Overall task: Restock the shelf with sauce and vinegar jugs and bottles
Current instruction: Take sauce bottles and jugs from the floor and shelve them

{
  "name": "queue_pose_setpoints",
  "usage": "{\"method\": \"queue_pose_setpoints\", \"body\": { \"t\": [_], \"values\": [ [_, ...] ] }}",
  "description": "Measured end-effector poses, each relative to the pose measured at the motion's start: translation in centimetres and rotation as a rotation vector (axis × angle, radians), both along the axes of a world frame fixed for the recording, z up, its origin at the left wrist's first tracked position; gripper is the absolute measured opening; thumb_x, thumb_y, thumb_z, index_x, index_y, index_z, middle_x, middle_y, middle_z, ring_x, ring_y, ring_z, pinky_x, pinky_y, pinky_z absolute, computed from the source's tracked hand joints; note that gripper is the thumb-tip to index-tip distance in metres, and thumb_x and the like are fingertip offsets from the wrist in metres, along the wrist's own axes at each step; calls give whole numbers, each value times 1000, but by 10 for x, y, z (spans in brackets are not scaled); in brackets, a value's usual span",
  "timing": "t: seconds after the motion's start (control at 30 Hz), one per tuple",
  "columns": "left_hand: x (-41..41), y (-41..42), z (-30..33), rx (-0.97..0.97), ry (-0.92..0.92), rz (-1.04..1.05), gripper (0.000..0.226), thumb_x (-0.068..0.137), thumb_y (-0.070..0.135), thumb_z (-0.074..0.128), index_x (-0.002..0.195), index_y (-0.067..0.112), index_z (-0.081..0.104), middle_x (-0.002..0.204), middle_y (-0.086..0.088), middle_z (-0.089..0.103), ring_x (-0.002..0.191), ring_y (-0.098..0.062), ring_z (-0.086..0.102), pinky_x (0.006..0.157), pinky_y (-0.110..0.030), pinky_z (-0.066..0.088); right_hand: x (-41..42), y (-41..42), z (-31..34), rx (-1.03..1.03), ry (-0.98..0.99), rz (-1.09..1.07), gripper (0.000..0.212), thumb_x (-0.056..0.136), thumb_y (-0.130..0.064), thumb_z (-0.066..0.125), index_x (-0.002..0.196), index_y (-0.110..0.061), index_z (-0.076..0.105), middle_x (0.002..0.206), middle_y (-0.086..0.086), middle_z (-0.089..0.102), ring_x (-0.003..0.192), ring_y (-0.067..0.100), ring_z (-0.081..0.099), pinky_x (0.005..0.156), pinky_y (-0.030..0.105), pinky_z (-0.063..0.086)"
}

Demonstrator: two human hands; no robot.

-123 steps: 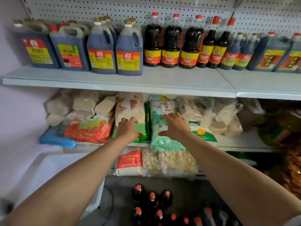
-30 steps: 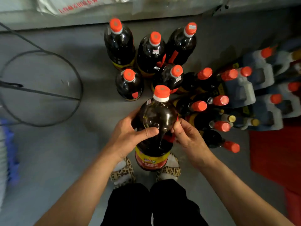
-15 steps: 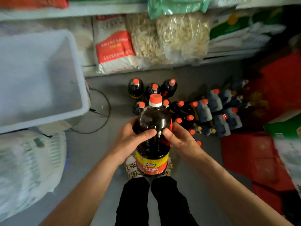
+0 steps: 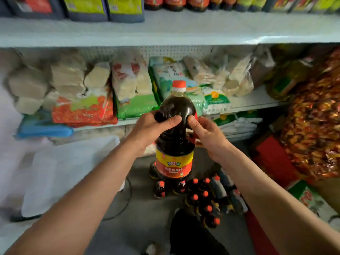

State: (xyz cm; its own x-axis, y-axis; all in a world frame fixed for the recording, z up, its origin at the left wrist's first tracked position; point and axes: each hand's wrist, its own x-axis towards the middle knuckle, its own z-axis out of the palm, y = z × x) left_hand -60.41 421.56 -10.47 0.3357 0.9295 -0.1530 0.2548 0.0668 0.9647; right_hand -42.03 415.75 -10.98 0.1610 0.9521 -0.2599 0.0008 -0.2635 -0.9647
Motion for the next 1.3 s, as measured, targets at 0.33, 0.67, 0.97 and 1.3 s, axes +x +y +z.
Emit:
{"method": "queue_pose_setpoints", "body": {
  "t": [0.33, 0.67, 0.97, 1.3],
  "values": [
    [45, 126, 138, 365, 19, 32, 121, 32, 78, 82, 142, 51, 40, 129, 17, 60, 113, 0, 59, 97, -29, 48, 59, 133, 127, 273, -118, 138, 48, 81, -65, 69, 106, -23, 71, 108, 0, 76, 95, 17, 72, 77, 34, 58],
    [87, 280, 242, 485, 11, -6, 97, 62, 28, 94, 142, 45, 40, 119, 24, 65, 112, 7, 60, 89, -20, 50, 109, 311, 224, 485, -117, 262, 21, 94, -50, 63, 94, -31, 71, 97, -9, 77, 87, 9, 74, 60, 17, 55],
    [84, 362, 221, 504, 80, 130, 90, 67, 19, 90, 137, 45, 40, 132, 10, 60, 124, -12, 56, 108, -48, 44, 104, 418, 206, 556, -98, 418, 16, 95, -42, 64, 84, -45, 74, 96, -14, 77, 92, 3, 73, 70, 20, 55],
    [91, 391, 228, 461, 236, 87, 124, 65, 25, 92, 156, 41, 9, 152, 5, 42, 139, -18, 41, 112, -50, 39, 121, 435, 127, 526, -415, 533, 105, 72, -14, 90, 148, -39, 22, 140, -9, 54, 131, 19, 52, 108, 49, 48]
  ]
}}
